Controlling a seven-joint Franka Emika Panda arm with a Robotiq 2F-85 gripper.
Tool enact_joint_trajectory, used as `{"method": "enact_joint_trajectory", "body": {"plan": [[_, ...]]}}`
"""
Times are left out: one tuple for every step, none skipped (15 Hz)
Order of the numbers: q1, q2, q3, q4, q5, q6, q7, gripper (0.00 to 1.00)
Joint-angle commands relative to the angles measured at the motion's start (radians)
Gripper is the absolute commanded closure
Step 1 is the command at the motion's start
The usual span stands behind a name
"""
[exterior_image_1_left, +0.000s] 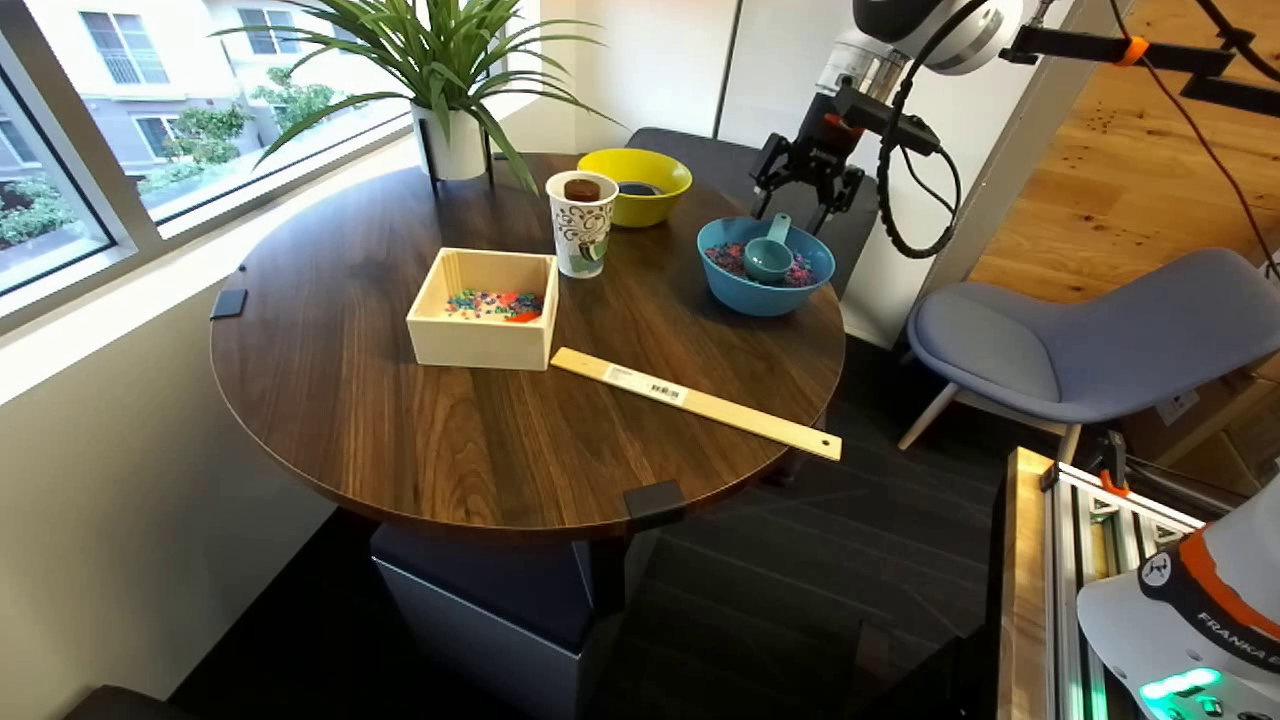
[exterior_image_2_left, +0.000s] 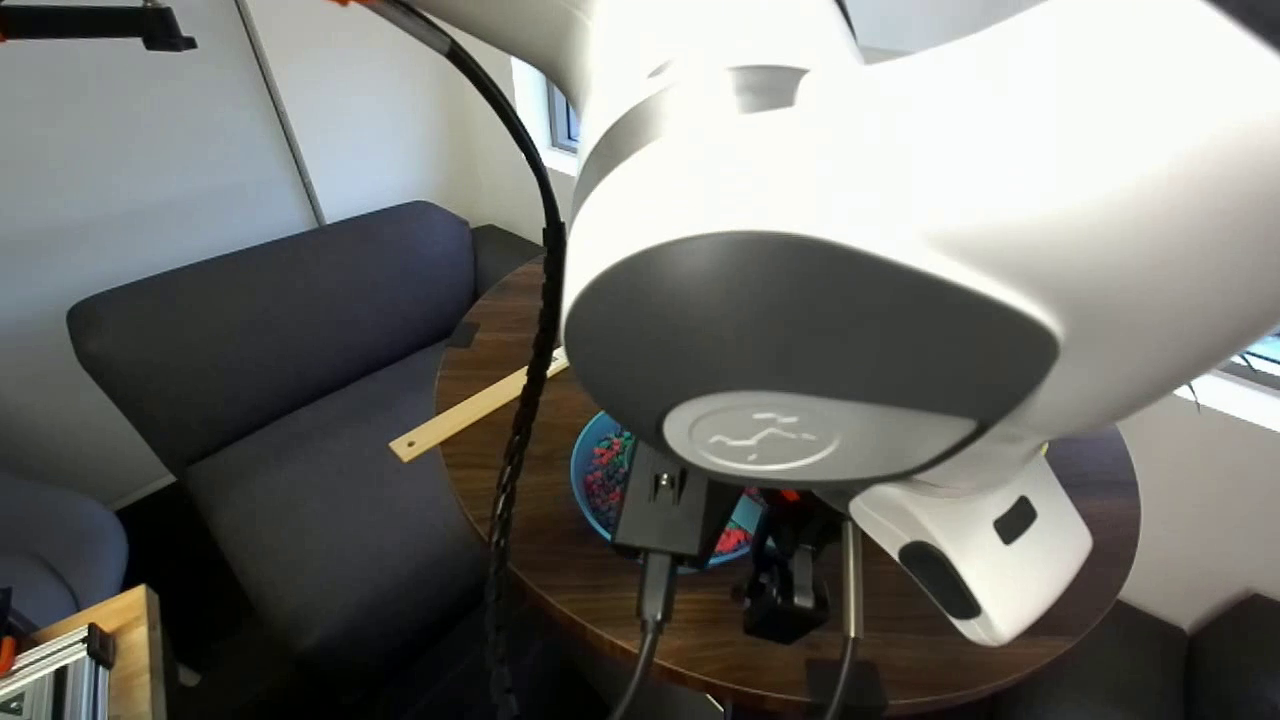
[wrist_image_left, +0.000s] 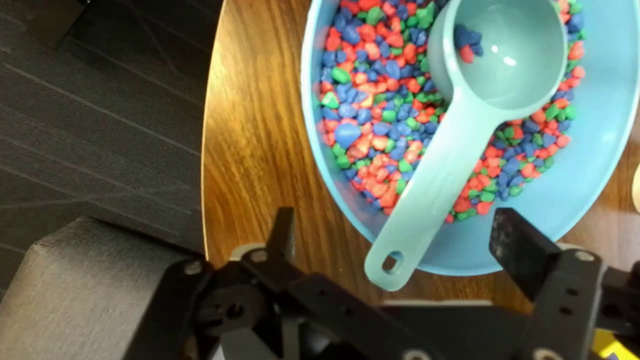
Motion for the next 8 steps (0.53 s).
{"method": "enact_joint_trajectory", "body": {"plan": [[-0.013, -0.041, 0.019, -0.057, 0.146, -0.024, -0.111, 0.00], [-0.017, -0.042, 0.021, -0.050, 0.196, -0.067, -0.133, 0.00], [-0.020, -0.047, 0.020, -0.049, 0.230, -0.099, -0.153, 0.00], [-0.022, -0.051, 0.017, -0.046, 0.256, -0.133, -0.166, 0.00], [-0.021, -0.053, 0.014, -0.043, 0.278, -0.157, -0.177, 0.00], [-0.020, -0.054, 0.012, -0.041, 0.288, -0.187, -0.178, 0.00], [-0.018, -0.056, 0.010, -0.038, 0.293, -0.215, -0.176, 0.00], [-0.016, -0.059, 0.010, -0.034, 0.298, -0.244, -0.177, 0.00]]}}
